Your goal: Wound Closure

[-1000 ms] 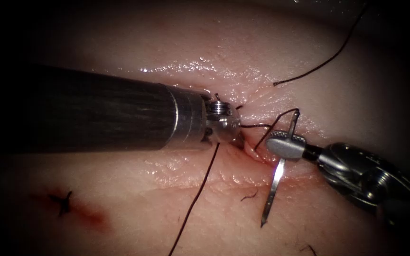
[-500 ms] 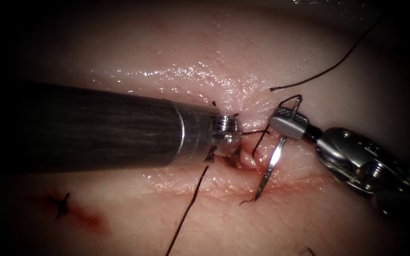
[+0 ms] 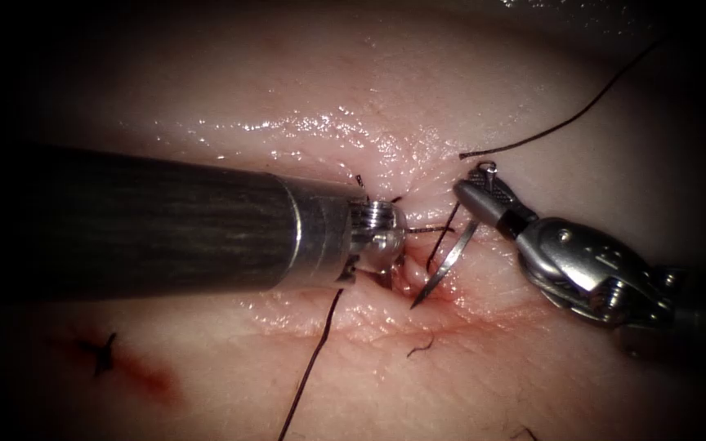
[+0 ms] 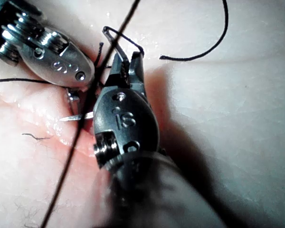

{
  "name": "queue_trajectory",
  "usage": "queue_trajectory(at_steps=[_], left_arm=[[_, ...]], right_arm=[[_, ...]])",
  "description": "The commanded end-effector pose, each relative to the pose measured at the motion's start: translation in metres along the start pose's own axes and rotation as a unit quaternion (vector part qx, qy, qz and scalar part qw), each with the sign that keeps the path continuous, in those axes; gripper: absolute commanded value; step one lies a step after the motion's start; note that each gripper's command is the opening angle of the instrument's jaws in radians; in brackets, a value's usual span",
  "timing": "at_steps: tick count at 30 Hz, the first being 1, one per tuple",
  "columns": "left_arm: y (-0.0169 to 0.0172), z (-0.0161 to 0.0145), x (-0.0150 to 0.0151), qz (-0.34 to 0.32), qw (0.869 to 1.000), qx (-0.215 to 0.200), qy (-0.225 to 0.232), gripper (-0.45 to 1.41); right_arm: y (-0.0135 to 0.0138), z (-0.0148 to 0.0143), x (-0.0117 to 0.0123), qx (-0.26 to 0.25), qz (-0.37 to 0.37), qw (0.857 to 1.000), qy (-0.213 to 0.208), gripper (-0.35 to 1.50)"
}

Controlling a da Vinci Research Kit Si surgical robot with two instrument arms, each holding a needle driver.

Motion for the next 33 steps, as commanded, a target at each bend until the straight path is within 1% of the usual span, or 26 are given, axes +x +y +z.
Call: queue_trajectory(at_steps=[1, 2, 3, 10, 13, 18, 21, 23, 26, 28, 30, 31, 32, 33], left_arm=[[-0.0003, 0.0006, 0.0004, 0.000, 1.000, 0.001, 0.002, 0.56], [-0.0002, 0.0006, 0.0006, -0.001, 1.000, 0.001, 0.006, 0.54], [-0.0001, 0.0005, 0.0006, -0.001, 1.000, 0.001, 0.006, 0.52], [0.0001, 0.0001, 0.0014, -0.003, 1.000, 0.002, 0.016, 0.52], [0.0004, -0.0002, 0.0017, -0.003, 1.000, 0.005, 0.025, 0.49], [0.0007, -0.0006, 0.0019, -0.004, 0.999, 0.007, 0.031, 0.49], [0.0005, -0.0013, 0.0020, -0.004, 0.999, 0.010, 0.045, 0.49], [0.0004, -0.0021, 0.0021, -0.006, 0.998, 0.025, 0.055, 0.44], [0.0005, -0.0036, 0.0022, -0.011, 0.996, 0.059, 0.073, 0.44], [0.0008, -0.0047, 0.0021, -0.017, 0.993, 0.082, 0.088, 0.41], [0.0019, -0.0060, 0.0017, -0.019, 0.989, 0.106, 0.103, 0.31], [0.0019, -0.0060, 0.0017, -0.019, 0.989, 0.106, 0.103, 0.31], [0.0026, -0.0064, 0.0014, -0.022, 0.987, 0.115, 0.113, 0.22], [0.0026, -0.0064, 0.0014, -0.022, 0.987, 0.115, 0.113, 0.22]], right_arm=[[-0.0003, 0.0008, -0.0007, -0.004, -0.011, 1.000, -0.001, -0.35], [-0.0003, 0.0010, -0.0010, -0.015, -0.034, 0.999, -0.003, -0.35], [-0.0004, 0.0011, -0.0011, -0.023, -0.040, 0.999, -0.002, -0.35], [-0.0016, 0.0018, -0.0019, -0.044, -0.074, 0.996, -0.001, -0.35], [-0.0025, 0.0020, -0.0019, -0.049, -0.109, 0.993, -0.006, -0.35], [-0.0034, 0.0020, -0.0025, -0.052, -0.117, 0.992, -0.006, -0.35], [-0.0041, 0.0019, -0.0030, -0.046, -0.120, 0.992, -0.012, -0.35], [-0.0043, 0.0018, -0.0031, -0.044, -0.121, 0.992, -0.013, -0.35], [-0.0042, 0.0013, -0.0029, -0.040, -0.120, 0.992, -0.014, -0.35], [-0.0040, 0.0010, -0.0028, -0.041, -0.120, 0.992, -0.014, -0.35], [-0.0037, 0.0008, -0.0027, -0.045, -0.119, 0.992, -0.014, -0.35], [-0.0037, 0.0008, -0.0027, -0.045, -0.119, 0.992, -0.014, -0.35], [-0.0036, 0.0008, -0.0027, -0.047, -0.119, 0.992, -0.014, -0.35], [-0.0036, 0.0008, -0.0027, -0.047, -0.119, 0.992, -0.014, -0.35]])
